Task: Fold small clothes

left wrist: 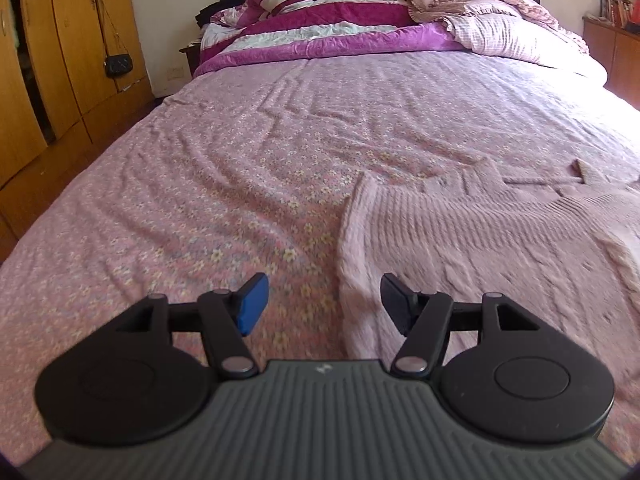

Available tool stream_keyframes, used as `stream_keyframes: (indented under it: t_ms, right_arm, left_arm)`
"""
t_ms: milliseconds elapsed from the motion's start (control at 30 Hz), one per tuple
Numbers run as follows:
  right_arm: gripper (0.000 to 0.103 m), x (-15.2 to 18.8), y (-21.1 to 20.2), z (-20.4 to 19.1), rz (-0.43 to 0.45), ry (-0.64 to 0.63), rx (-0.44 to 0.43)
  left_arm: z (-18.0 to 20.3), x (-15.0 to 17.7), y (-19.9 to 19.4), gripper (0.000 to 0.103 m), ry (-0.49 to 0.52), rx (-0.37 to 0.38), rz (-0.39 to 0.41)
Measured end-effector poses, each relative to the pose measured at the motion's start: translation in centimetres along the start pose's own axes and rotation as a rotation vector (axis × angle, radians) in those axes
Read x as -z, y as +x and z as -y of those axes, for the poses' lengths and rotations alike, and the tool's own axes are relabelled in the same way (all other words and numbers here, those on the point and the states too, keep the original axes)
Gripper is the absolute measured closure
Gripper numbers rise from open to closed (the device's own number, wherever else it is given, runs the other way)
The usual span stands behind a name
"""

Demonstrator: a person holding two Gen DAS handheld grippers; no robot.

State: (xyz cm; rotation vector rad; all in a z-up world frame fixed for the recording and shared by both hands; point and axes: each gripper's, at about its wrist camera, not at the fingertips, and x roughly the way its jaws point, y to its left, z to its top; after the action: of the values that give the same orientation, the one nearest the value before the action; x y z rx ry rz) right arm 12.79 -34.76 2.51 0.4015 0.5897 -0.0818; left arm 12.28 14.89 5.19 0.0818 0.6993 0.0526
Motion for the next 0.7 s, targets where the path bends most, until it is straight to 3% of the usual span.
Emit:
stream_keyframes:
  t_ms: [167, 333, 533, 700]
  right_arm:
    - [0.002, 0.9, -3.2, 0.6, -0.004, 0.075, -0.069]
    - [0.002, 2.2, -5.1, 1.4, -0.050, 0.149, -0.142]
    - [0.001, 4.3, -5.6, 1.7, -0.101, 0.186, -0.179]
    - [0.000, 5.8, -5.7, 2.3, -0.063, 0.215, -0.213]
  left_arm:
    - [0.7, 1.0, -2.3, 0.031, -0.050, 0.039, -0.034]
    - [2.1, 2.2, -4.1, 0.031, -0.067, 0.076, -0.068]
    - [3.8, 3.7, -5.8, 0.031, -0.047, 0.056, -0.093]
    - [4.8, 4.7, -6.2, 0.031, -0.042, 0.030, -0.123]
